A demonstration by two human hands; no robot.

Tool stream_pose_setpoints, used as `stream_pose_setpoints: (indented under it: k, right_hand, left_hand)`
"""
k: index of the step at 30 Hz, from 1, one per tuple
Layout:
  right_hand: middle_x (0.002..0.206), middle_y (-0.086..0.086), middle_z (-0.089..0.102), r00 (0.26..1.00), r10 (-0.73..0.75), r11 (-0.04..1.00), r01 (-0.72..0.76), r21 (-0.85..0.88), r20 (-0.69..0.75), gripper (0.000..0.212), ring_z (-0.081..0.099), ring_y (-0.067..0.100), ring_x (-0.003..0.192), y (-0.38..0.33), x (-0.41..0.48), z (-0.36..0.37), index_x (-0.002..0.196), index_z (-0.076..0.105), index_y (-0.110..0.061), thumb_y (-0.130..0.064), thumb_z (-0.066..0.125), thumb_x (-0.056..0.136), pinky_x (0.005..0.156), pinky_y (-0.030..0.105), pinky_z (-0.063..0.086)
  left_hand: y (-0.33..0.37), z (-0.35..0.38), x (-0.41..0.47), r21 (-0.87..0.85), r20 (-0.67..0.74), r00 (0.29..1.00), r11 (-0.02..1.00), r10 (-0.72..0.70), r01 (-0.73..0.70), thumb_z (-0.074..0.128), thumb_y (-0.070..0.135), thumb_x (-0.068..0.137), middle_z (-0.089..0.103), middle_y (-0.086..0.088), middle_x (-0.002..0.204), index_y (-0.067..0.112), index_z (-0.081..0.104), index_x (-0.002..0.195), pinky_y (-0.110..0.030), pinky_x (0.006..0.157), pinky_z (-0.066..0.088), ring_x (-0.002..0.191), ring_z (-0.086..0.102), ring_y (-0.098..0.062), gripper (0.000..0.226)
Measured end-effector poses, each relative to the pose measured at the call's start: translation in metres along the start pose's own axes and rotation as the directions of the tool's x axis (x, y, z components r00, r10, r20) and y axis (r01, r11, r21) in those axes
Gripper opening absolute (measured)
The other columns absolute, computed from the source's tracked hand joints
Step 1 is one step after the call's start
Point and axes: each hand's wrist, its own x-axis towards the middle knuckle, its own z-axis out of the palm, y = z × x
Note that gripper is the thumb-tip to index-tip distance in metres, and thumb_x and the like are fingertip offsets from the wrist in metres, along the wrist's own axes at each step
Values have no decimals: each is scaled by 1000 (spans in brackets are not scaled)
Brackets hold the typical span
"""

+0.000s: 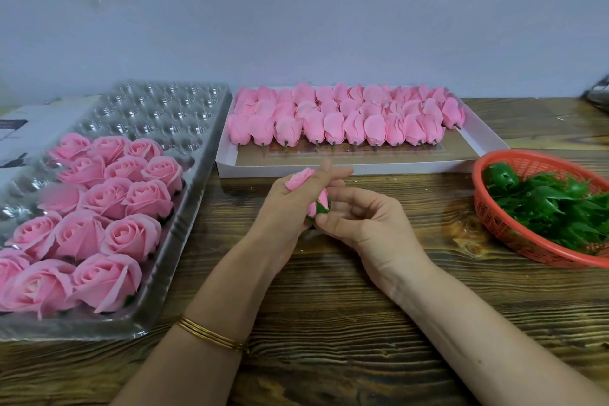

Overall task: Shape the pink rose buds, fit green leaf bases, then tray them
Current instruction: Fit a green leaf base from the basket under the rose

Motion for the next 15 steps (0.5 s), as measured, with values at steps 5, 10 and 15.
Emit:
stream_pose_setpoints:
  k: [5,10,15]
  right_hand:
    - [83,13,75,999,-38,999,38,-15,-5,28,70,20,75,0,0,0,85,75,-7,6,75,61,66,26,59]
    - [83,14,75,999,-54,998,54,-11,-2,30,70,21,75,0,0,0,85,75,-8,3,76,57,65,27,59]
    - [89,18,74,997,64,997,-67,50,44,41,70,27,87,-2,2,-3,95,72,0,1,74,54,80,31,60]
  left_hand:
    - [1,2,-1,-13,12,1000,1000,18,-18,60,52,76,76,3,99,25,80,99,-26,77,58,97,71,-13,41]
    - [1,0,0,-15,47,999,1000,22,-21,59,51,77,76,2,103,29,80,97,-31,91,57,108,68,-14,36]
    - [1,-2,1,-8,56,998,1000,15,-15,59,53,77,76,3,103,31,80,95,-33,92,56,108,68,-14,36]
